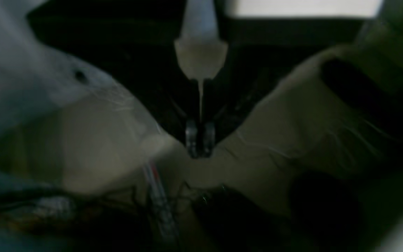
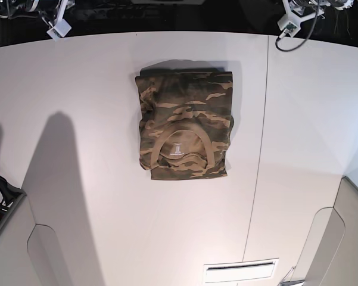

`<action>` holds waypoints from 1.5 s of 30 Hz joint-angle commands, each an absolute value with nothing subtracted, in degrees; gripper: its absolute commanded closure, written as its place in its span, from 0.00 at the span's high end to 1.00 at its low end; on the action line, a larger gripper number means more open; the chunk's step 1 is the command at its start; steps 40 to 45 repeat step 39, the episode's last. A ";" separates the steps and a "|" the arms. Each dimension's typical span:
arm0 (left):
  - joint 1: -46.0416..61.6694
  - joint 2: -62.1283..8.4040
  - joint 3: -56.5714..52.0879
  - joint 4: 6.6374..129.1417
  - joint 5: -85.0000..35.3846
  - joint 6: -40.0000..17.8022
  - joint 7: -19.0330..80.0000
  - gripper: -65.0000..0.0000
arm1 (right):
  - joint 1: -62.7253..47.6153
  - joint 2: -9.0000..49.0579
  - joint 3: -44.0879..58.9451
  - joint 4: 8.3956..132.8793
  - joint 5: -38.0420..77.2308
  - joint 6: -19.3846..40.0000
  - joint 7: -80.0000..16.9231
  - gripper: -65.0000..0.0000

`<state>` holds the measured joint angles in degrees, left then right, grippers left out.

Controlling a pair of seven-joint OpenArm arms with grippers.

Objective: Fold the T-shirt properly

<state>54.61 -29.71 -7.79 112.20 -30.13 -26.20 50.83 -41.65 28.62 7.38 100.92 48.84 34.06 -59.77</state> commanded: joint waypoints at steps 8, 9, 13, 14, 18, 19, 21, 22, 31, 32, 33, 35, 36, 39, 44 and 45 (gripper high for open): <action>55.88 -30.33 4.49 93.73 -28.08 -26.41 36.07 0.02 | -46.22 33.74 -4.62 95.46 40.34 34.30 -49.39 0.00; 55.33 -30.33 6.17 91.09 -26.76 -26.41 32.71 0.02 | -45.84 34.15 -6.42 93.62 39.11 34.30 -46.39 0.00; 49.12 -30.13 13.52 80.71 -22.87 -26.39 29.54 0.02 | -41.78 34.39 -14.26 84.58 32.88 34.28 -38.28 0.00; 47.18 -29.95 15.25 78.17 -22.85 -26.39 29.54 0.02 | -40.38 34.26 -16.38 81.82 32.01 34.28 -37.26 0.00; 39.27 -27.49 20.40 68.64 -22.87 -26.37 29.54 0.02 | -33.95 33.71 -25.15 70.35 31.18 34.28 -34.41 0.00; 37.28 -26.61 21.39 66.17 -22.87 -26.37 29.54 0.02 | -32.25 33.26 -27.00 67.66 29.98 34.28 -34.30 0.00; 33.21 -25.10 23.59 60.93 -22.87 -26.37 29.54 0.02 | -28.86 32.03 -30.22 62.24 26.89 34.26 -34.30 0.00; 31.24 -24.40 24.77 58.26 -22.87 -26.37 29.52 0.02 | -27.38 31.35 -31.46 59.61 25.52 34.26 -34.30 0.00; 19.33 -19.16 32.77 44.14 -23.11 -24.69 29.34 0.02 | -18.04 25.63 -33.32 44.07 20.36 33.41 -34.26 0.00; 18.87 -18.85 32.77 44.14 -23.07 -24.43 29.36 0.02 | -17.65 25.26 -33.21 43.92 20.38 33.41 -34.26 0.00; 18.44 -18.68 32.77 44.23 -23.09 -24.43 29.28 0.02 | -17.45 24.88 -32.88 44.03 20.40 33.39 -34.26 0.00; 17.61 -18.20 32.71 44.25 -23.14 -24.47 29.10 0.02 | -17.34 24.40 -32.10 44.18 20.71 33.41 -34.26 0.00; 17.19 -17.93 32.53 44.23 -23.14 -24.47 29.06 0.02 | -17.34 24.27 -31.79 44.18 21.23 33.41 -34.26 0.00; 16.43 -17.76 32.49 44.25 -23.16 -24.49 27.73 0.02 | -17.32 24.23 -31.59 44.21 24.27 33.41 -34.24 0.00; 16.43 -17.76 32.49 44.25 -23.16 -24.49 27.73 0.02 | -17.32 24.23 -31.59 44.21 24.27 33.41 -34.24 0.00; 16.43 -17.76 32.49 44.25 -23.16 -24.49 27.73 0.02 | -17.32 24.23 -31.59 44.21 24.27 33.41 -34.24 0.00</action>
